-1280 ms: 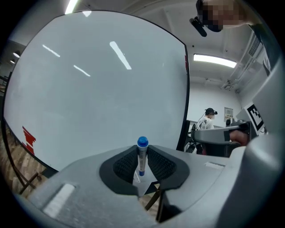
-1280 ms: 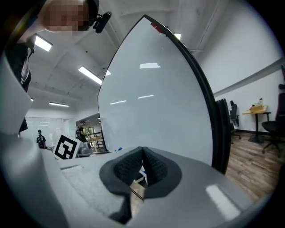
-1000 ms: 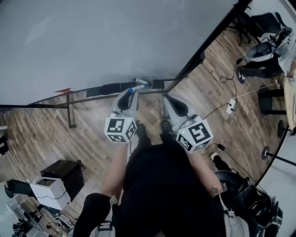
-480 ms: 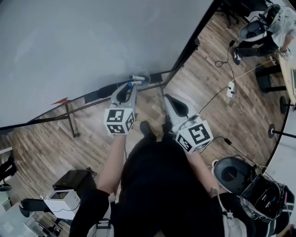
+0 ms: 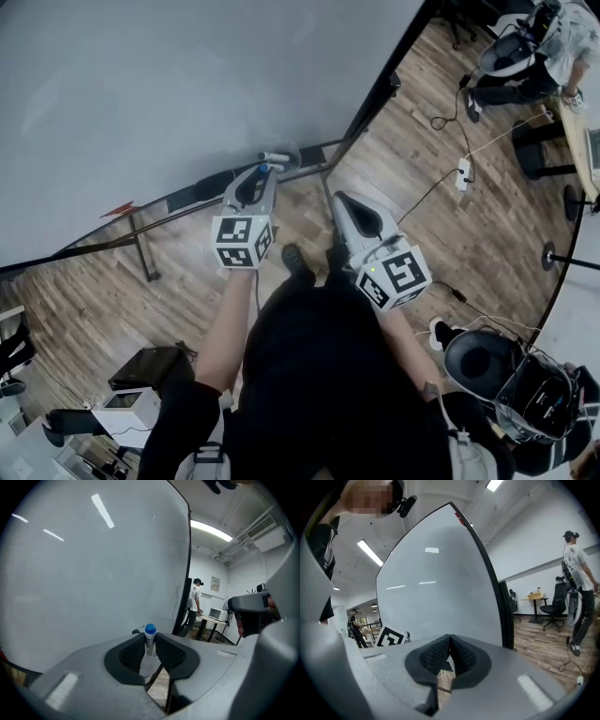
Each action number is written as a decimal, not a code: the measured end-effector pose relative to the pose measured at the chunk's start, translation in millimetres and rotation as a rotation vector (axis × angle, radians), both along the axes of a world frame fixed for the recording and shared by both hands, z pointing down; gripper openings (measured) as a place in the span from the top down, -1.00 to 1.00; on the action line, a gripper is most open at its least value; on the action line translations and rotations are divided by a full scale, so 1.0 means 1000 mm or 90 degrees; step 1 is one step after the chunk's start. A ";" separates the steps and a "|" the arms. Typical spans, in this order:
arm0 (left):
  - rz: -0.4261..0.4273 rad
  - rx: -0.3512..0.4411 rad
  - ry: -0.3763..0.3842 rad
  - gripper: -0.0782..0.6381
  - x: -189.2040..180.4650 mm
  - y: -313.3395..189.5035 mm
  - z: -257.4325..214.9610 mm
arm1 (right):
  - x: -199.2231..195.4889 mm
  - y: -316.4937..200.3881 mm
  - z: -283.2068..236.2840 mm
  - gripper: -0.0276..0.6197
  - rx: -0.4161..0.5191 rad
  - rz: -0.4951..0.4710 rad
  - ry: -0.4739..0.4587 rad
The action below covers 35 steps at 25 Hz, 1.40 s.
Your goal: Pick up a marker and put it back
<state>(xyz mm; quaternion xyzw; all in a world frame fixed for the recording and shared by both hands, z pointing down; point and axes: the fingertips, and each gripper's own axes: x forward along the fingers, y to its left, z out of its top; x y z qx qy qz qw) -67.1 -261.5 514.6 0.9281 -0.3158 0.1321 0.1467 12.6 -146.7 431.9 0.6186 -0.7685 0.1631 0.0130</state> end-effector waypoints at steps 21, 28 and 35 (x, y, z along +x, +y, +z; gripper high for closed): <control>0.006 0.000 0.024 0.56 -0.011 0.005 -0.013 | -0.011 -0.002 -0.003 0.91 0.001 0.008 0.002; -0.019 -0.001 0.022 0.56 -0.021 0.017 -0.010 | -0.008 0.018 0.006 0.91 -0.004 0.016 -0.009; -0.038 0.017 0.018 0.57 -0.029 0.036 -0.027 | -0.010 0.030 -0.012 0.91 0.033 -0.006 -0.013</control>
